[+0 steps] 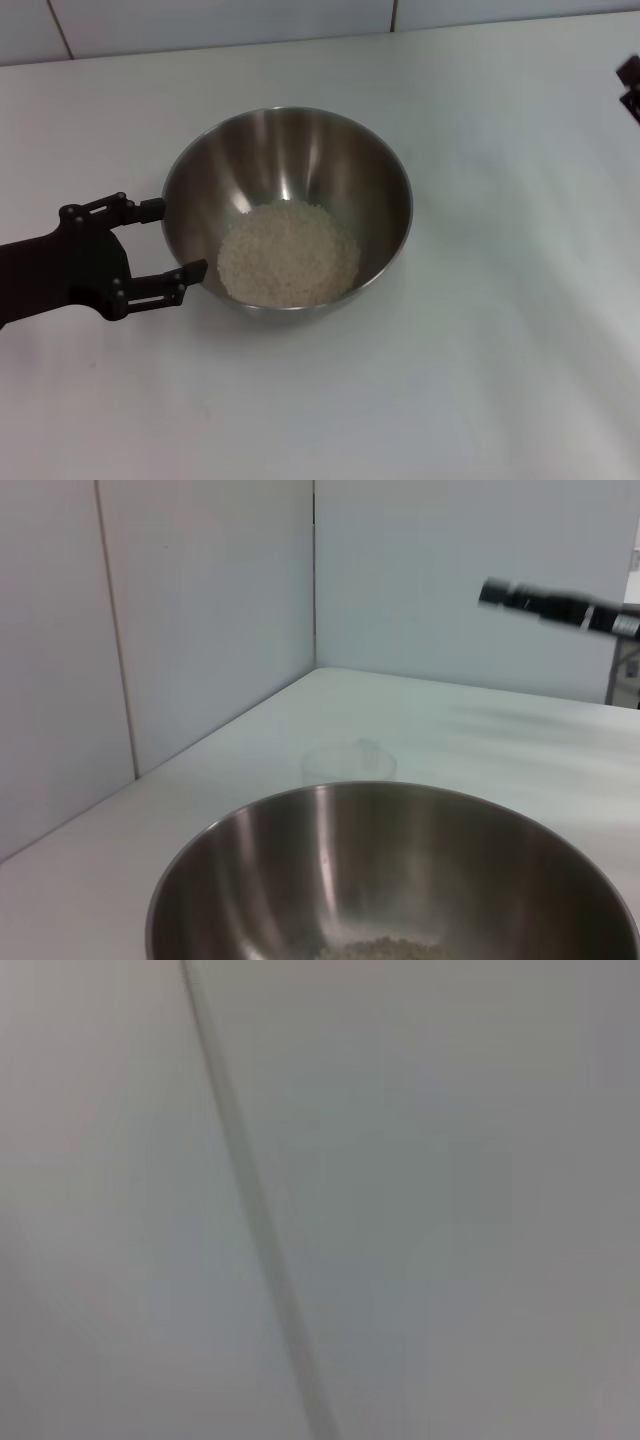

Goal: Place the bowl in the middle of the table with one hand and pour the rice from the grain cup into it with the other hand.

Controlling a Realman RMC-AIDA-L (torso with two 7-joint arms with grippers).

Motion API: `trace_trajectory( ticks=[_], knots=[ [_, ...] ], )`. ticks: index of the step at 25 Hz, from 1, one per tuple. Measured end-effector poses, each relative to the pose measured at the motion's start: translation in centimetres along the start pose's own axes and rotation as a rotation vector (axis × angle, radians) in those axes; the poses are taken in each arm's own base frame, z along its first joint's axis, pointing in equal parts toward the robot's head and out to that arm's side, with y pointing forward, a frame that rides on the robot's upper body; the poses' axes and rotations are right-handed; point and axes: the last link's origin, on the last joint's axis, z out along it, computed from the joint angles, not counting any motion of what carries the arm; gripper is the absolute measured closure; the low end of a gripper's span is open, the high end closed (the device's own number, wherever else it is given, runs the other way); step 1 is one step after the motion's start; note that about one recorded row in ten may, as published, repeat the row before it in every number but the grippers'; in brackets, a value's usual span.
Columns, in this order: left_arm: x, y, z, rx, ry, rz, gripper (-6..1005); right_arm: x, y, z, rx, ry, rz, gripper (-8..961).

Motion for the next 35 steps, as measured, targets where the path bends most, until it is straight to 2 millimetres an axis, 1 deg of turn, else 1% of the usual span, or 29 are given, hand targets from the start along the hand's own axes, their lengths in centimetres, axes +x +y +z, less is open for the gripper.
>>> trace_trajectory(
  ticks=[1,4,7,8,9,14,20,24,28,35],
  knots=[
    [0.0,0.0,0.0,0.001,0.0,0.0,157,-0.9,0.0,0.6,-0.091,0.002,-0.005,143],
    [0.0,-0.1,-0.1,0.002,0.0,0.0,157,-2.5,0.3,2.4,-0.308,0.067,-0.043,143],
    [0.2,-0.1,0.0,0.002,0.001,0.006,157,-3.6,0.8,4.5,-0.499,0.186,-0.121,143],
    [0.2,-0.1,0.0,0.002,0.002,0.007,157,-4.1,1.3,5.7,-0.597,0.265,-0.171,143],
    [0.3,-0.2,0.0,0.001,0.002,0.01,157,-4.1,1.3,5.7,-0.597,0.265,-0.171,143],
    [0.4,-0.3,0.0,0.0,0.003,0.015,157,-5.9,2.9,8.7,-0.777,0.491,-0.255,143],
    [0.5,-0.4,0.3,-0.007,-0.002,0.019,157,-7.4,5.4,11.7,-0.877,0.704,-0.305,142],
    [0.5,-0.4,0.5,-0.01,-0.015,0.019,157,-7.1,6.5,12.7,-0.9,0.818,-0.338,142],
    [0.4,-0.5,0.6,-0.012,-0.017,0.015,157,-6.7,7.0,13.0,-0.903,0.851,-0.355,142],
    [0.3,-0.5,0.6,-0.011,-0.02,0.012,157,-6.5,6.9,12.8,-0.894,0.858,-0.351,142]
  ],
)
